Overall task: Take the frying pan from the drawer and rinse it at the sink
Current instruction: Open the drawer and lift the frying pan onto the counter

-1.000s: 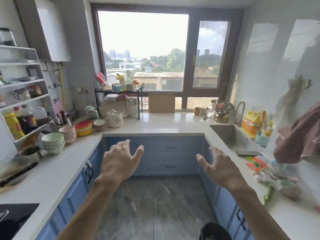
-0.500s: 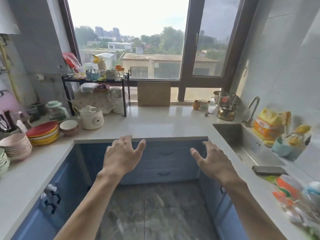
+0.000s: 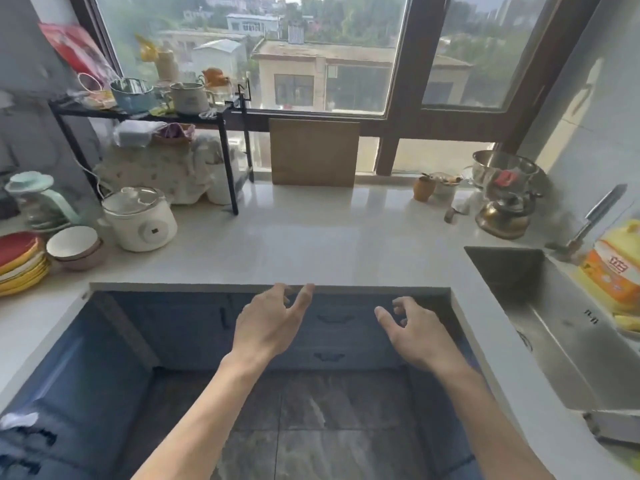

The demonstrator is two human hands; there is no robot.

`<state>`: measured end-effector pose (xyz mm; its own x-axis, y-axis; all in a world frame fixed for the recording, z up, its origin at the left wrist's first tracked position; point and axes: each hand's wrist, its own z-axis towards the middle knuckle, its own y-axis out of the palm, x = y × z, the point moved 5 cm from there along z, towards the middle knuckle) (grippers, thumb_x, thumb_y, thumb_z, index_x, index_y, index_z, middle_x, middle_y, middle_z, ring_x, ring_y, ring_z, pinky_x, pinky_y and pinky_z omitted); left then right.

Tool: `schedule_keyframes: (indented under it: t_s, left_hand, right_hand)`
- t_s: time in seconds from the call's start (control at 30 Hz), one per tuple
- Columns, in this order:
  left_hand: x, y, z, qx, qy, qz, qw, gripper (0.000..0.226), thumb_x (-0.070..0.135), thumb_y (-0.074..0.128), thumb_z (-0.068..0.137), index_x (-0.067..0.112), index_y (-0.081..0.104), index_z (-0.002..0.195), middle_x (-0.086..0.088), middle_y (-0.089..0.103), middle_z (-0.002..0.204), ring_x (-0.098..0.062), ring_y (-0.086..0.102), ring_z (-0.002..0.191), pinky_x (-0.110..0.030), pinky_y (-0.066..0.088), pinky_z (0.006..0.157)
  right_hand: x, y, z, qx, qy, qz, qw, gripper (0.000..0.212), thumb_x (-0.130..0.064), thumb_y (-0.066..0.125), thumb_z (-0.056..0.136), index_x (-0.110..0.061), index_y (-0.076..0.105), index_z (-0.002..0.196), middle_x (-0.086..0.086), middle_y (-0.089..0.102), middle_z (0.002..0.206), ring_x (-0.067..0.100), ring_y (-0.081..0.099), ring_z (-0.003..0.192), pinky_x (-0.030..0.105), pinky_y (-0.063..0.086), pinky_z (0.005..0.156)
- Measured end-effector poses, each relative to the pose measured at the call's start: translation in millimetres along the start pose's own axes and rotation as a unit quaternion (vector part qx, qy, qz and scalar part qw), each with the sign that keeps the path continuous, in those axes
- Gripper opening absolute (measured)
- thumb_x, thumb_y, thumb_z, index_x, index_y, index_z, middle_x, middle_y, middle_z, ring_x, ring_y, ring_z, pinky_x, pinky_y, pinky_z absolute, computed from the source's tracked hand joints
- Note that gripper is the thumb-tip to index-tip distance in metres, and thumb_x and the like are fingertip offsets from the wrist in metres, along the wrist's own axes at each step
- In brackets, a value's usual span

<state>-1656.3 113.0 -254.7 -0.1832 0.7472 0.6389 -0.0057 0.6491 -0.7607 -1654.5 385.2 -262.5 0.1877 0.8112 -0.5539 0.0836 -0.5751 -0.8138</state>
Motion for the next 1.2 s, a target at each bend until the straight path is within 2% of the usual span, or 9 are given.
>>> schedule_keyframes:
  t_s: [0.13, 0.47, 0.6, 0.67, 0.73, 0.87, 0.93, 1.03, 1.2]
  left_hand:
    - [-12.4, 87.1, 78.5, -0.028, -0.066, -0.085, 0.994, 0.07, 0.087, 0.043, 0.096, 0.029, 0.076, 0.118, 0.014, 0.075, 0.107, -0.016, 0.073, 0.106, -0.043, 0.06, 0.101]
    - [-141.3, 322.7, 237.5, -0.144, -0.177, -0.113, 0.967, 0.072, 0.095, 0.052, 0.082, 0.034, 0.078, 0.11, 0.012, 0.082, 0.105, -0.014, 0.078, 0.103, -0.045, 0.062, 0.1]
    - [-195.9, 398.1, 285.7, -0.162, -0.195, -0.113, 0.961, 0.073, 0.099, 0.054, 0.076, 0.036, 0.076, 0.107, 0.01, 0.083, 0.108, -0.019, 0.079, 0.105, -0.046, 0.061, 0.104]
    - [-220.6, 435.4, 308.8, -0.155, -0.194, -0.129, 0.96, 0.082, 0.102, 0.054, 0.074, 0.033, 0.077, 0.113, 0.008, 0.083, 0.114, -0.021, 0.079, 0.107, -0.047, 0.06, 0.106]
    - [-241.2, 468.8, 330.6, -0.137, -0.198, -0.154, 0.958, 0.095, 0.105, 0.057, 0.068, 0.029, 0.076, 0.123, 0.007, 0.081, 0.122, -0.023, 0.08, 0.111, -0.049, 0.06, 0.107]
    - [-239.2, 491.6, 356.6, -0.075, -0.19, -0.217, 0.955, 0.077, 0.081, 0.073, 0.084, 0.004, 0.076, 0.094, -0.014, 0.083, 0.092, -0.032, 0.08, 0.09, -0.052, 0.062, 0.095]
    - [-240.7, 499.1, 363.6, -0.044, -0.197, -0.252, 0.946, 0.072, 0.064, 0.078, 0.092, -0.008, 0.076, 0.089, -0.02, 0.082, 0.087, -0.037, 0.079, 0.088, -0.052, 0.061, 0.091]
    - [-250.1, 507.2, 366.7, -0.008, -0.201, -0.284, 0.938, 0.063, 0.053, 0.084, 0.092, -0.009, 0.077, 0.081, -0.023, 0.082, 0.082, -0.044, 0.079, 0.087, -0.053, 0.062, 0.086]
    - [-251.2, 513.8, 362.9, 0.017, -0.211, -0.304, 0.929, 0.045, 0.047, 0.087, 0.092, 0.016, 0.074, 0.063, -0.015, 0.083, 0.078, -0.038, 0.08, 0.081, -0.05, 0.063, 0.085]
  right_hand:
    - [42.2, 52.5, 106.1, -0.067, 0.017, 0.049, 0.996, 0.055, -0.067, 0.052, 0.101, -0.023, 0.064, 0.133, -0.002, 0.072, 0.129, 0.018, 0.069, 0.112, 0.039, 0.055, 0.098]
    - [163.4, 268.8, 292.4, -0.17, 0.12, 0.16, 0.965, 0.052, -0.072, 0.052, 0.096, -0.026, 0.069, 0.113, -0.004, 0.077, 0.114, 0.018, 0.074, 0.106, 0.043, 0.059, 0.098]
    - [197.4, 336.7, 350.5, -0.159, 0.153, 0.191, 0.957, 0.056, -0.065, 0.054, 0.101, -0.013, 0.071, 0.113, 0.008, 0.077, 0.107, 0.029, 0.073, 0.108, 0.036, 0.049, 0.083]
    - [215.4, 363.7, 377.4, -0.141, 0.147, 0.192, 0.96, 0.065, -0.06, 0.056, 0.103, 0.002, 0.073, 0.097, 0.024, 0.075, 0.09, 0.034, 0.074, 0.091, 0.037, 0.042, 0.07]
    - [228.1, 381.4, 397.6, -0.127, 0.138, 0.198, 0.962, 0.064, -0.06, 0.058, 0.102, -0.003, 0.063, 0.073, 0.02, 0.063, 0.069, 0.029, 0.064, 0.063, 0.036, 0.04, 0.063]
    - [244.8, 400.3, 419.6, -0.092, 0.121, 0.205, 0.967, 0.06, -0.05, 0.069, 0.1, -0.01, 0.056, 0.058, 0.006, 0.058, 0.056, 0.017, 0.051, 0.048, 0.017, 0.04, 0.049]
    - [254.9, 413.2, 425.2, -0.046, 0.124, 0.245, 0.96, 0.057, -0.042, 0.076, 0.098, 0.002, 0.066, 0.062, 0.011, 0.066, 0.057, 0.022, 0.065, 0.053, 0.016, 0.048, 0.058]
    - [263.8, 433.8, 425.1, -0.021, 0.153, 0.384, 0.91, 0.034, -0.022, 0.082, 0.096, -0.009, 0.065, 0.069, -0.001, 0.074, 0.06, 0.027, 0.079, 0.072, 0.045, 0.064, 0.079]
    - [264.0, 444.1, 419.7, -0.018, 0.161, 0.441, 0.883, 0.023, -0.02, 0.077, 0.1, -0.013, 0.062, 0.084, 0.002, 0.078, 0.072, 0.018, 0.077, 0.068, 0.04, 0.061, 0.078]
